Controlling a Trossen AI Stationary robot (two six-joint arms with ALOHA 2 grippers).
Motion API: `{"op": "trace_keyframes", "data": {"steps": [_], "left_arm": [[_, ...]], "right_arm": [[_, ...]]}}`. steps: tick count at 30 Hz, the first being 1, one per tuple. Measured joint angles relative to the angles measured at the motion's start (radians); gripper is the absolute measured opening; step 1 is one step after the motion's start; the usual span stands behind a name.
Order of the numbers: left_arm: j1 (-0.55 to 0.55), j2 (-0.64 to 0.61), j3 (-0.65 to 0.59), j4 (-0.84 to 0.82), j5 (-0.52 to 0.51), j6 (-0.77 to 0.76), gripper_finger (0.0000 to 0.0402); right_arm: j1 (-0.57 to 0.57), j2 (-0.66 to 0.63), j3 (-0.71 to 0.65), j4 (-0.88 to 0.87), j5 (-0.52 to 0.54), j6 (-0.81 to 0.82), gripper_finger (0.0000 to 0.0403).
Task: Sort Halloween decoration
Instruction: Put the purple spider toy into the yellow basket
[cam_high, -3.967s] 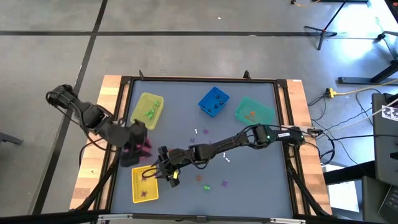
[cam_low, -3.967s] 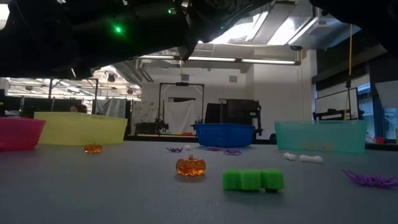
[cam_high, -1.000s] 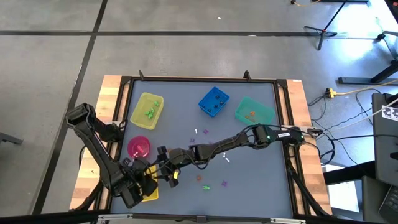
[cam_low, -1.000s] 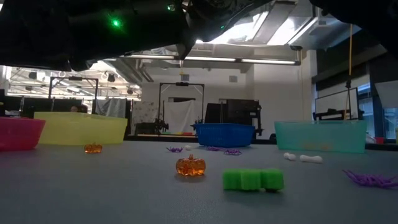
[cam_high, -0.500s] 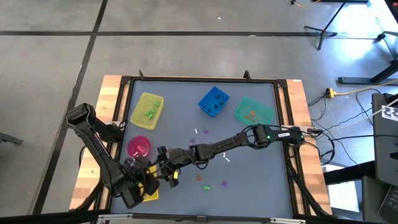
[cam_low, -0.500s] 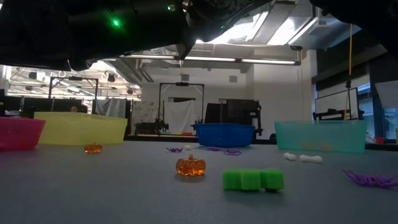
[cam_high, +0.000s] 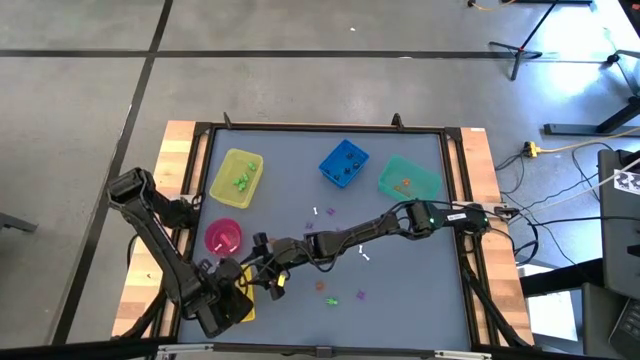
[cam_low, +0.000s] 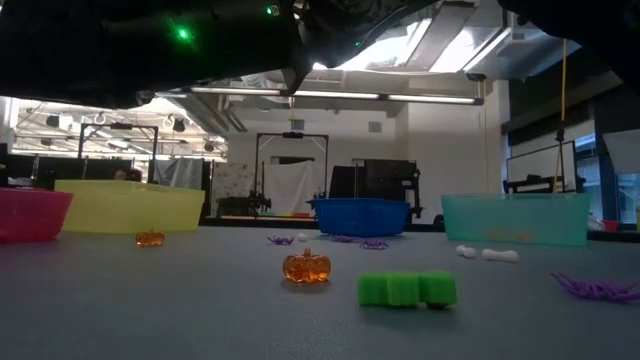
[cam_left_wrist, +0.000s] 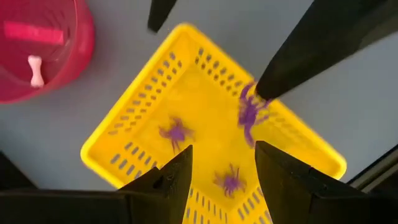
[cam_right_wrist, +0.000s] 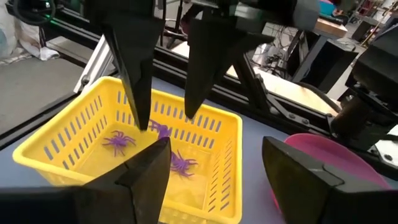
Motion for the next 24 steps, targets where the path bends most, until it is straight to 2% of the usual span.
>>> {"op": "trace_keyframes", "data": {"steps": [11,17,24], "left_arm": [[-0.002,-0.002,0.013,0.019,-0.014,0.012,0.0159],[0.0,-0.003,0.042,0.007,-0.129,0.037,0.0159],[0.008,-0.003,0.042,0.002,-0.131,0.046,0.0159]], "right_arm": [[0.0,0.0,0.0,-0.003,0.0,0.0,0.025],[0.0,0.0,0.0,-0.003,0.0,0.0,0.025],[0.0,0.0,0.0,0.002,0.0,0.0,0.025]]}}
